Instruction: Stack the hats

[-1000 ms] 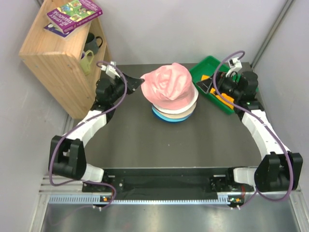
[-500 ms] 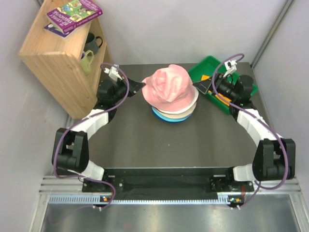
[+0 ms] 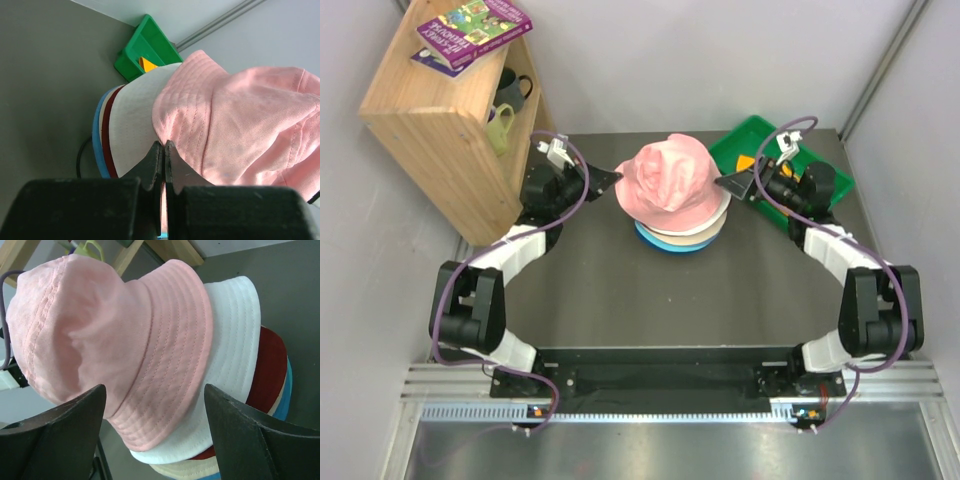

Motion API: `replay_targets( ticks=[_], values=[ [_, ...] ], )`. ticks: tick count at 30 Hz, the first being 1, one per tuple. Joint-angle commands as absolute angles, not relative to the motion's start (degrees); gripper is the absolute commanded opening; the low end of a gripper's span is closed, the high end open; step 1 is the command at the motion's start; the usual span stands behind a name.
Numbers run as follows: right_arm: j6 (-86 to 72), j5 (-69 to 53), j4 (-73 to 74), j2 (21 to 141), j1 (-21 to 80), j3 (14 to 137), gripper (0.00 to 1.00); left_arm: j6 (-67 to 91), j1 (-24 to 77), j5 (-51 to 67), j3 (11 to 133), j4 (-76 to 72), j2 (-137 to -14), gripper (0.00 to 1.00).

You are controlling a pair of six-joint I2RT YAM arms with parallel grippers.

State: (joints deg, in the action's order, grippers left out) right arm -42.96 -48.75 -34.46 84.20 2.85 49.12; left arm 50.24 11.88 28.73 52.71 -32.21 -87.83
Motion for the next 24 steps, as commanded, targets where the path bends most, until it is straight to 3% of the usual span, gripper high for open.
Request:
replay_targets(
  ticks=[1,9,13,16,19,20,23,24],
  values=[
    [-43.77,-50.45,-39.55,85.78,3.43,48.96,0.79,49.04,11.34,28.83,53.35,-34.80,-88.15,0.00],
    [-44.38,-51.24,-40.60,87.71,5.97,49.39,0.78,48.96,11.34,29.18,53.61,-34.80,-88.15,0.00],
    [-46.40,-51.94,-42.79,87.45,7.03,48.61,0.68,48.60,11.34,29.18,54.05,-34.37,-87.89,0.00],
    [-49.12,-52.38,-46.13,87.10,7.38,47.03,0.54,48.52,11.34,29.27,54.14,-34.10,-87.89,0.00],
    [-50.54,-52.38,-47.11,86.92,7.38,46.23,0.32,48.52,11.34,29.09,54.14,-34.10,-87.63,0.00],
    [-50.54,-52.21,-47.02,86.75,7.47,45.97,0.20,48.52,11.34,29.09,54.23,-34.10,-87.54,0.00],
    [-50.71,-51.86,-46.93,86.31,7.38,45.97,0.00,48.25,11.34,29.00,54.32,-33.75,-87.19,0.00],
    [-50.89,-51.77,-46.85,86.05,7.47,45.97,0.00,48.16,11.34,29.18,54.32,-33.66,-87.10,0.00]
  ],
)
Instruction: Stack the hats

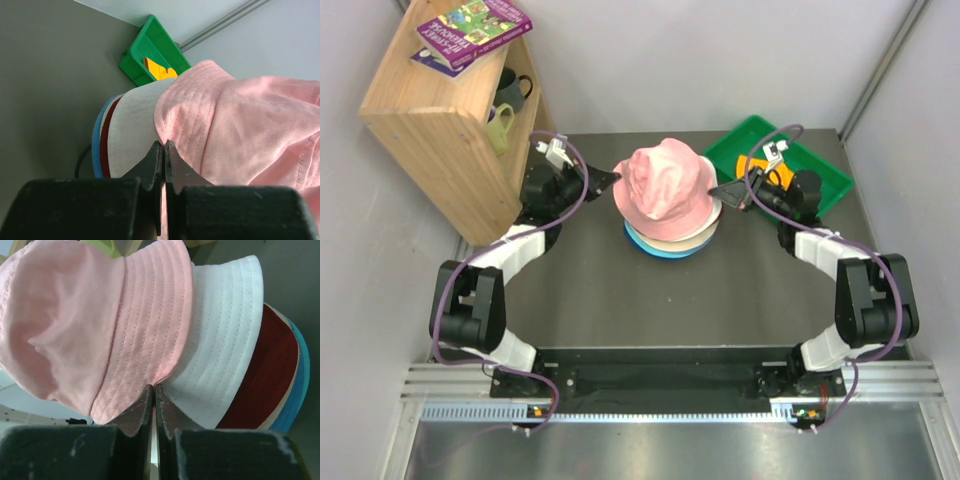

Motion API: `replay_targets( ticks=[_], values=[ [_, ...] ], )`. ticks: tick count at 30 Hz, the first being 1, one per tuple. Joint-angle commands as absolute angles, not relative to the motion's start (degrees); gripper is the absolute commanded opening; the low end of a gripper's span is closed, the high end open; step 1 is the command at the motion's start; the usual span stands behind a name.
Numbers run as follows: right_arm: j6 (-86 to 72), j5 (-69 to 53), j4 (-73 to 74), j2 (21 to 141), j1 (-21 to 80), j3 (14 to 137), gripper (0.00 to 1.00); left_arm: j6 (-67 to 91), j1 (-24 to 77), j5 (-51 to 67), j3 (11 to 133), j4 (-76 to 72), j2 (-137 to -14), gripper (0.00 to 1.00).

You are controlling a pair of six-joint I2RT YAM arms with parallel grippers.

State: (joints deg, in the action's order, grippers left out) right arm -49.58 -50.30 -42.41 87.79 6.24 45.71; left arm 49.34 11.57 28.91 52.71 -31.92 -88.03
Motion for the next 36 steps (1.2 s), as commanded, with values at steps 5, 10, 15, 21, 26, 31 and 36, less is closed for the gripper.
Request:
replay_targets(
  ticks=[5,10,15,21,26,31,36],
  values=[
    [-51.33,-50.80,-46.93,82.80,7.29,45.18,0.00,48.43,11.34,29.09,54.32,-33.49,-85.79,0.00],
    [-50.81,-48.43,-44.39,76.75,7.21,44.74,0.00,49.13,11.34,27.95,55.28,-32.26,-82.36,0.00],
    [-45.81,-44.13,-34.22,73.74,7.12,46.58,0.00,48.78,11.34,26.99,57.92,-28.31,-83.31,0.00],
    [-44.21,-42.45,-31.29,76.55,6.68,46.58,0.00,51.32,11.34,29.26,58.45,-29.61,-89.54,0.00],
    [-43.33,-40.70,-29.89,80.24,6.15,46.32,0.00,54.93,11.34,33.04,58.45,-33.75,-94.83,0.00],
    [-39.64,-36.74,-25.05,81.03,6.07,45.00,0.00,53.18,11.34,32.17,56.52,-32.70,-96.50,0.00],
    [-37.80,-33.58,-22.94,81.47,5.89,43.86,0.00,52.74,11.34,33.22,55.63,-33.40,-98.96,0.00]
  ],
)
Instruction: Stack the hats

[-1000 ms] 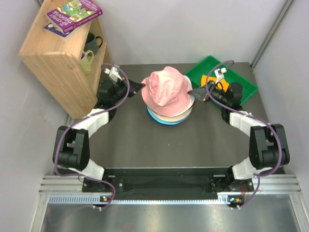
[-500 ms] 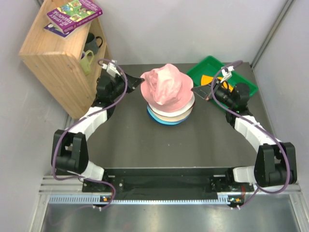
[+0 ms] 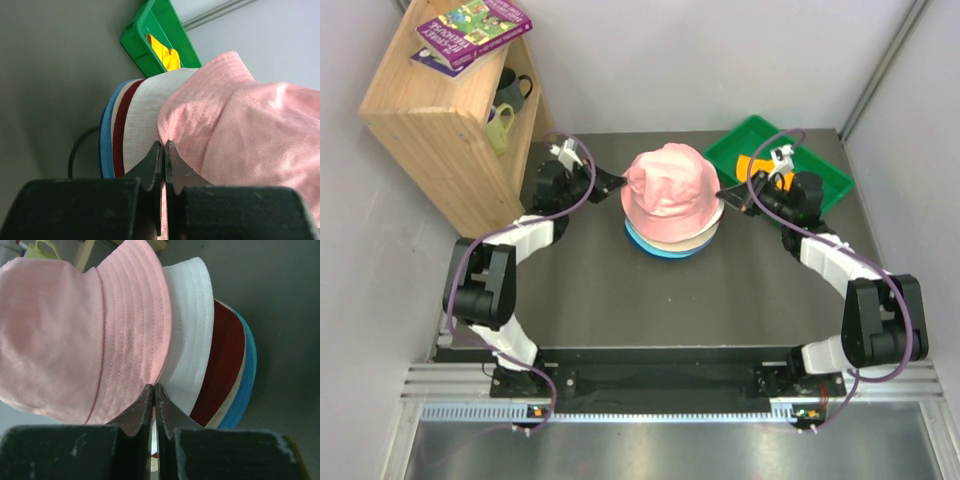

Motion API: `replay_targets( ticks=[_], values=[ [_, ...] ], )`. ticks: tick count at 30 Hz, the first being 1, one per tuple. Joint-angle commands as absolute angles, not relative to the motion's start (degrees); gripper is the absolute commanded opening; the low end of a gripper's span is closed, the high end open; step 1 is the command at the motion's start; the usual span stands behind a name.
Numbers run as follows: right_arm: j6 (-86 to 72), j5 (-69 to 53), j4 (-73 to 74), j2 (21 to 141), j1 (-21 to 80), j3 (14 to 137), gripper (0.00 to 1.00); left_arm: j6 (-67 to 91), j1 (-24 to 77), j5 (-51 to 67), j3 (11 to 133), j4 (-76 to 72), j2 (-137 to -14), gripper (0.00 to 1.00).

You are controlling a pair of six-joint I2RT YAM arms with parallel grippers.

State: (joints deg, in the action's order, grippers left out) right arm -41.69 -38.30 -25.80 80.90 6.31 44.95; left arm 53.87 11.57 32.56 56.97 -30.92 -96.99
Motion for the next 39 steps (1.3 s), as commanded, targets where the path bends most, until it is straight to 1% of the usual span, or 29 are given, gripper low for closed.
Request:
replay_targets(
  ticks=[1,5,13,21,22,23,24,25,27,28,30,32,35,39],
  values=[
    [-37.44,-33.31,-22.68,81.91,5.80,43.68,0.00,52.91,11.34,33.57,55.55,-33.75,-99.31,0.00],
    [-36.65,-32.35,-22.06,83.41,4.92,43.42,0.00,53.44,11.60,34.10,56.07,-35.86,-100.37,0.00],
    [-34.37,-29.80,-20.31,84.64,4.13,42.28,0.00,53.26,11.78,34.72,59.50,-35.51,-103.01,0.00],
    [-32.08,-27.86,-17.23,82.00,5.36,40.43,0.00,52.91,11.87,34.98,60.99,-36.30,-103.09,0.00],
    [-31.91,-27.95,-17.23,81.74,5.71,40.08,0.00,53.17,11.78,35.07,61.08,-36.47,-102.92,0.04],
    [-32.08,-27.86,-17.31,81.65,6.41,39.82,0.00,53.61,11.78,34.98,61.08,-36.65,-102.48,0.12],
    [-32.17,-27.95,-17.31,81.39,6.76,39.64,0.00,53.79,11.60,34.98,61.00,-36.82,-102.05,0.25],
    [-32.52,-27.86,-17.66,80.86,7.20,39.12,0.00,53.88,11.43,34.89,60.65,-36.91,-101.43,0.43],
    [-33.39,-27.69,-18.54,80.25,8.78,38.67,0.00,54.14,10.55,34.28,59.77,-36.74,-99.06,0.57],
    [-33.75,-27.69,-18.98,79.72,9.22,38.32,0.00,54.23,10.11,33.49,58.55,-36.56,-98.01,0.69],
    [-34.63,-27.08,-19.77,79.11,10.98,38.14,0.00,53.62,8.53,32.52,57.14,-35.51,-94.50,0.77],
    [-35.15,-26.37,-20.30,78.75,12.64,38.14,0.00,50.74,7.13,30.59,55.46,-31.66,-90.55,0.84],
    [-36.29,-25.84,-21.53,78.93,13.97,38.41,0.00,45.73,6.33,27.69,54.14,-24.54,-85.19,0.88],
    [-37.44,-25.58,-22.50,78.93,14.41,38.41,0.00,40.88,6.24,25.40,53.00,-18.38,-80.16,0.91]
  ],
)
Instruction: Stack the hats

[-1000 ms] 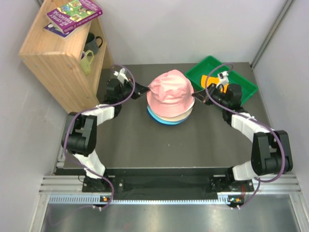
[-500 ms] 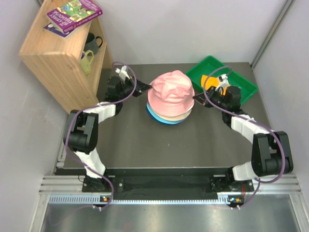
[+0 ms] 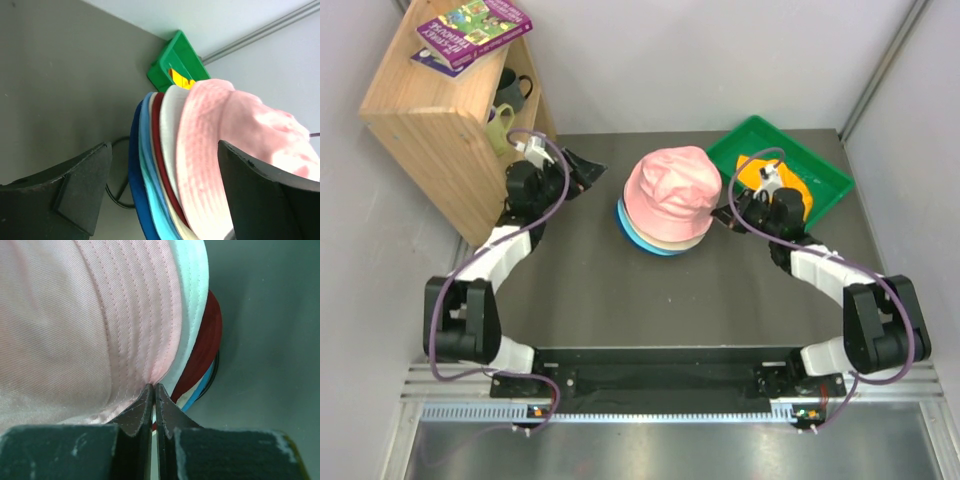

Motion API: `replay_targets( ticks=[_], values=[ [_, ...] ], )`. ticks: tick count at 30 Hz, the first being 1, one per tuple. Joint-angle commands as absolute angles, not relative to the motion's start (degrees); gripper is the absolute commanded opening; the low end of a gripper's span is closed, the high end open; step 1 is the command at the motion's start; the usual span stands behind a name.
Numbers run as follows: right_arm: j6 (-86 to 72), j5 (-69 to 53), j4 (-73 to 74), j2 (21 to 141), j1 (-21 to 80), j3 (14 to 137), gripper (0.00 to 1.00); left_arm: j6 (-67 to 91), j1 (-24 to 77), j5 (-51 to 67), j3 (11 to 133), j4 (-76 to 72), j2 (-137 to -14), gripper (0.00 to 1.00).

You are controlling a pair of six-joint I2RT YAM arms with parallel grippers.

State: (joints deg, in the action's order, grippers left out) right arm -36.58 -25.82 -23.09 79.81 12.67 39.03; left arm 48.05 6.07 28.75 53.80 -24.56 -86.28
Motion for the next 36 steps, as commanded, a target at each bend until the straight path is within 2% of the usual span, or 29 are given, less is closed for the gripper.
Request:
replay_targets(
  ticks=[1,4,5,6,7,10,11,18,23,29,36],
  values=[
    [-37.44,-25.58,-22.50,78.23,14.41,38.41,0.02,40.17,6.24,25.14,52.74,-17.50,-79.37,0.92],
    [-36.57,-25.05,-19.96,76.21,14.41,38.67,0.20,37.01,6.15,22.95,51.16,-14.68,-77.17,0.93],
    [-35.78,-24.79,-19.08,75.51,14.41,38.67,0.34,36.65,6.15,22.16,50.54,-14.24,-76.21,0.93],
    [-35.51,-23.92,-18.38,73.84,14.33,38.58,0.42,36.22,6.15,20.67,49.06,-14.33,-75.85,0.94],
    [-35.16,-23.47,-16.98,72.96,14.24,38.67,0.55,35.78,6.07,20.13,48.43,-14.24,-75.41,0.94],
    [-34.28,-21.63,-13.90,69.71,13.36,38.41,0.71,35.42,5.98,19.34,46.85,-14.24,-74.71,0.95],
    [-33.58,-21.10,-12.93,68.91,13.01,38.23,0.74,35.42,5.98,19.34,46.50,-14.41,-74.45,0.95],
    [-28.75,-16.89,-3.35,59.79,6.60,37.79,0.82,32.52,5.98,14.60,41.58,-14.15,-69.70,0.96],
    [-23.04,-11.52,4.04,57.74,1.24,41.74,0.88,29.71,5.98,8.11,37.62,-14.94,-65.04,0.99],
    [-16.45,-4.93,6.94,70.64,0.44,52.72,0.88,27.86,5.98,4.48,34.19,-15.56,-63.37,0.99],
    [-15.82,4.63,3.35,91.71,0.44,68.25,0.86,28.12,5.98,5.80,31.91,-16.96,-64.51,0.99]
  ],
)
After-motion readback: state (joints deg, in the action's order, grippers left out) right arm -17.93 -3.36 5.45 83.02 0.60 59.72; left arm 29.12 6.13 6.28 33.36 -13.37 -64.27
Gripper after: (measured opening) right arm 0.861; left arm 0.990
